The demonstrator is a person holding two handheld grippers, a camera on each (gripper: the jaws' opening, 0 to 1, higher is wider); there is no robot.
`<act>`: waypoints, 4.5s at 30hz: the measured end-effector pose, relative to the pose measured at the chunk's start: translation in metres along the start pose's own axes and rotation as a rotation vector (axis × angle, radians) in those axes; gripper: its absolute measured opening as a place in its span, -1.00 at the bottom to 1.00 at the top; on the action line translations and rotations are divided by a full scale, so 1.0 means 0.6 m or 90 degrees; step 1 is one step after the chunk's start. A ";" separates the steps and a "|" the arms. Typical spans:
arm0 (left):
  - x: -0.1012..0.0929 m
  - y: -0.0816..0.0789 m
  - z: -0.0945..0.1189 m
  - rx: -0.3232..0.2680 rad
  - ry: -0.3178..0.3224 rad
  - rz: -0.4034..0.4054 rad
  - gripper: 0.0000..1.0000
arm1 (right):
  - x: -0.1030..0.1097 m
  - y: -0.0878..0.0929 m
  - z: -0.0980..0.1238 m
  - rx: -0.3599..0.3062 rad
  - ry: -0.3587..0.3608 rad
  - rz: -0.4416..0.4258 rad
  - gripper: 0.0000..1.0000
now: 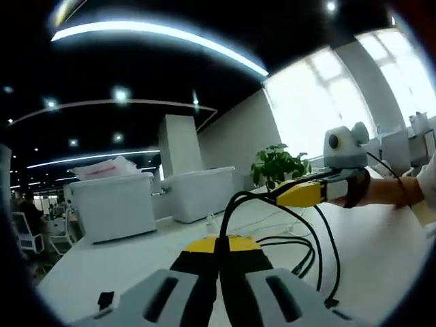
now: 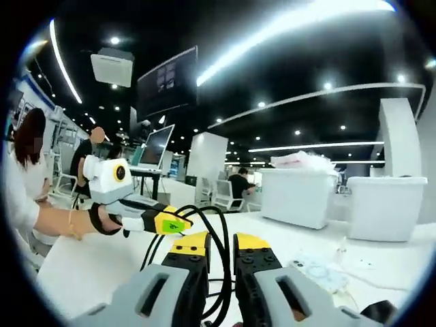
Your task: Coil the Type-C to USB data cable on the desktop and secure it with Velcro straps.
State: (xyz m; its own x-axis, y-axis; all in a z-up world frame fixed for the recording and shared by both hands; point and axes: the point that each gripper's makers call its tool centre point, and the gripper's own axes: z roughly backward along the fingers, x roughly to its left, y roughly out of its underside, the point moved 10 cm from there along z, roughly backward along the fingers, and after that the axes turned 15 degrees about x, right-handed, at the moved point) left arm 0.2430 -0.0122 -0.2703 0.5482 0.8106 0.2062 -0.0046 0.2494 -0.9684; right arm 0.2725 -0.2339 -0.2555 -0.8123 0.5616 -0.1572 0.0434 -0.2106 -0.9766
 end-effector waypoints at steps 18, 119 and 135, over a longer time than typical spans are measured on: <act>-0.012 0.000 -0.003 0.007 0.030 0.003 -0.91 | -0.002 0.006 -0.007 0.040 0.055 0.083 -0.92; 0.013 0.024 -0.016 0.013 -0.043 -0.024 -0.87 | -0.001 -0.038 0.028 -0.107 -0.004 -0.077 -0.98; 0.018 0.029 -0.018 0.016 -0.045 -0.005 -0.82 | 0.012 -0.043 0.029 -0.128 -0.061 -0.112 -0.99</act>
State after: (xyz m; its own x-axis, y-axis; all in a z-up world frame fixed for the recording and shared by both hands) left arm 0.2581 -0.0046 -0.2862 0.4875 0.8439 0.2242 -0.0222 0.2687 -0.9630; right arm 0.2555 -0.2383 -0.2289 -0.8688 0.4947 0.0228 0.0037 0.0526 -0.9986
